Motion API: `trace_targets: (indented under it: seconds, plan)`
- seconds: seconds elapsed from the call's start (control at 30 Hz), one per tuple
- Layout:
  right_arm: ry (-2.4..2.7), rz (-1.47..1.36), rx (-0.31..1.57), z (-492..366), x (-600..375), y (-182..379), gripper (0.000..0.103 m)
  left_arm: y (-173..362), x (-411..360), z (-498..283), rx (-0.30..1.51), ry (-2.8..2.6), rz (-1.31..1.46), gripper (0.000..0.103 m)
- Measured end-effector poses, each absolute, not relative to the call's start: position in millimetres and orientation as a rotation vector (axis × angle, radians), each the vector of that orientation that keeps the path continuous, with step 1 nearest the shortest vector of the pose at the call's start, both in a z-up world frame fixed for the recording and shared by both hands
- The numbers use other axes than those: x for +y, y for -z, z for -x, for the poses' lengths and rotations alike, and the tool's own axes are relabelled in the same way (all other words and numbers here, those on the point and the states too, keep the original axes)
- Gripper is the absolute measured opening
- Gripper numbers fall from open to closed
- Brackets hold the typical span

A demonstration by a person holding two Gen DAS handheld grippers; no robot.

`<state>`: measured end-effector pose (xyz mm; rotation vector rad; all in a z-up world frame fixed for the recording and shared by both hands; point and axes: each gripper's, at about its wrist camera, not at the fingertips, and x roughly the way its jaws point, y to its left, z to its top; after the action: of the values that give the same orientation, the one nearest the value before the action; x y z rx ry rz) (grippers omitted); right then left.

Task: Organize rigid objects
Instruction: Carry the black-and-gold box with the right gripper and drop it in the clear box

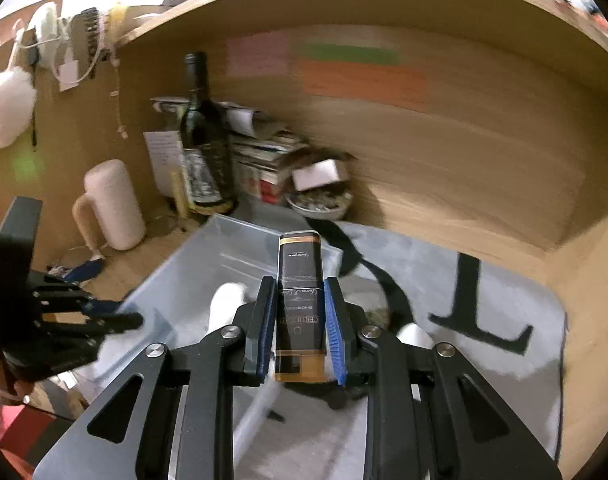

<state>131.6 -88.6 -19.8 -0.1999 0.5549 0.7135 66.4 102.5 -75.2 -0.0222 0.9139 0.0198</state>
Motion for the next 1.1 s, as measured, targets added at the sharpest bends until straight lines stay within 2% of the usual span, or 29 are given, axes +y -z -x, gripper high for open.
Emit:
trace_targets:
  seconds: [0.33,0.83,1.1]
  plan:
    - [-0.792,0.257,0.578,-127.8,-51.2,28.9,0.021,75.1,102.2,-66.4,0.914,-0.021,0.023,0.011]
    - [-0.91,0.393,0.749,-120.6,2.8,76.3,0.021,75.3,102.2,-66.2,0.914,-0.021,0.022,0.011]
    - [-0.91,0.442,0.791,-118.8,8.9,82.3,0.021,75.6,102.5,-65.9,0.914,-0.022,0.024,0.011]
